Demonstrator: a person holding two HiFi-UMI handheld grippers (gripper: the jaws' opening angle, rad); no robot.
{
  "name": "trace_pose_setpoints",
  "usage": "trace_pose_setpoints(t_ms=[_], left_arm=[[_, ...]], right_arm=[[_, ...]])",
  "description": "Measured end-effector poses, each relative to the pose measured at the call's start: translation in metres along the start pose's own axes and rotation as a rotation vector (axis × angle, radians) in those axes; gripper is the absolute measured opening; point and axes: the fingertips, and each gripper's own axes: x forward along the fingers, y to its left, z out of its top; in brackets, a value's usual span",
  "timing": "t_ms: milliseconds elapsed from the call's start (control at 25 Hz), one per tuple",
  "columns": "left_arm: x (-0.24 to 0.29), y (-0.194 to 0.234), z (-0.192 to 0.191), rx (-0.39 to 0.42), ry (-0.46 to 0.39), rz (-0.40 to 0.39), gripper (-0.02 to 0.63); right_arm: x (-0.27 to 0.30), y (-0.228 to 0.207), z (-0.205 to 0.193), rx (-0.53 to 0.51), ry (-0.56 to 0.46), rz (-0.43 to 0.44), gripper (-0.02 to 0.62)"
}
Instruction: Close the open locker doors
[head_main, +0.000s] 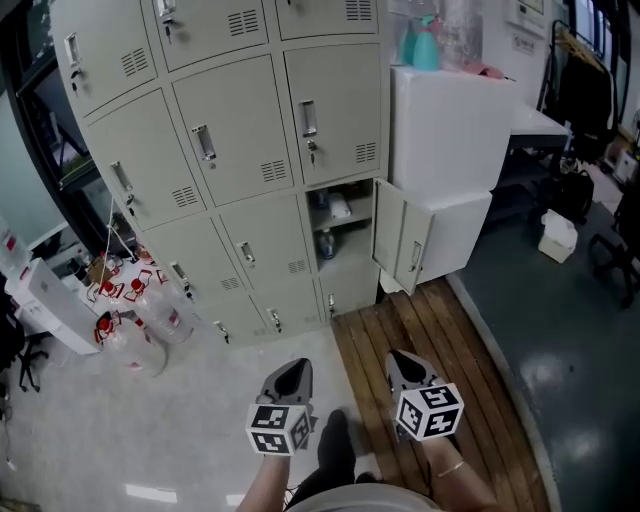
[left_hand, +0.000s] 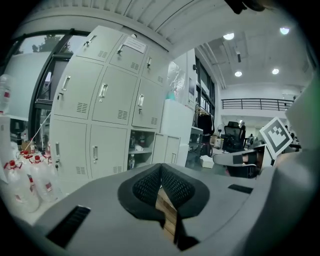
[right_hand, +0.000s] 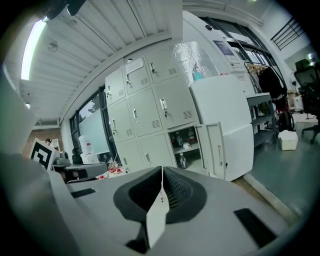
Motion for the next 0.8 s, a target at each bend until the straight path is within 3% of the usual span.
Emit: trace_pose_setpoints(t_ms=[440, 800], left_arm=[[0.138, 0.107, 0.070, -0.009, -0.033, -0.045, 0.020], [0.190, 0.145, 0.088, 0.004, -0.015, -0.086, 0.020]], right_arm=[[0.170, -0.038, 0.084, 0.031, -0.045, -0.043, 0.062], [0.212, -0.086, 0.125, 0.055, -0.093, -0.164, 0.102]])
